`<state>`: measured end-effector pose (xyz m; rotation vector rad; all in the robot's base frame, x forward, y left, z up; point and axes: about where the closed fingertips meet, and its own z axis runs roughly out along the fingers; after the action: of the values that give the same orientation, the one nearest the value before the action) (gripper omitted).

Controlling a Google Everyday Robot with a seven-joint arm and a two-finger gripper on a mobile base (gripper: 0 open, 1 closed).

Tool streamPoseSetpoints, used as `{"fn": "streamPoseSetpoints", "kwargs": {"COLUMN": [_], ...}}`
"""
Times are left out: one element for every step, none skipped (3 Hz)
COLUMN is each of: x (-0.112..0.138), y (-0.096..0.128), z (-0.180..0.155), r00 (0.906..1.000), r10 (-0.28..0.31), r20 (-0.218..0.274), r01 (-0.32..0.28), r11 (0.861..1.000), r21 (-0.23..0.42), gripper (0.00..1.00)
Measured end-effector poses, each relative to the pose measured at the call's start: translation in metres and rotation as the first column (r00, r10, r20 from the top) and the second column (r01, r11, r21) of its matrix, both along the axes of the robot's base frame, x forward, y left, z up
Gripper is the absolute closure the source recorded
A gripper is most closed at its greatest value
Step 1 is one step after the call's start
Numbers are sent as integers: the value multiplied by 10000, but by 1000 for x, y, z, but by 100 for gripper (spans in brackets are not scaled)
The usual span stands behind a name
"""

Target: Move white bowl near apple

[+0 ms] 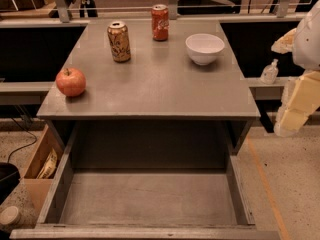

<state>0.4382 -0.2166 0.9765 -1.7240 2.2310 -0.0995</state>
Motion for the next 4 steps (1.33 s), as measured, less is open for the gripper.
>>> {"fn": "streamPoseSetpoints", "kwargs": {"x": [0,29,86,139], "y": [0,8,31,56], "z": [0,-3,-8,-18], "r00": [10000,9985,9851,9659], "r10": [0,238,1043,1843], "r20": [3,488,1367,1821], "r01": [0,-246,-1079,-1874], "r11": [10000,9996,9940,9823], "r21": [0,147,194,-2], "gripper": [0,0,0,0]}}
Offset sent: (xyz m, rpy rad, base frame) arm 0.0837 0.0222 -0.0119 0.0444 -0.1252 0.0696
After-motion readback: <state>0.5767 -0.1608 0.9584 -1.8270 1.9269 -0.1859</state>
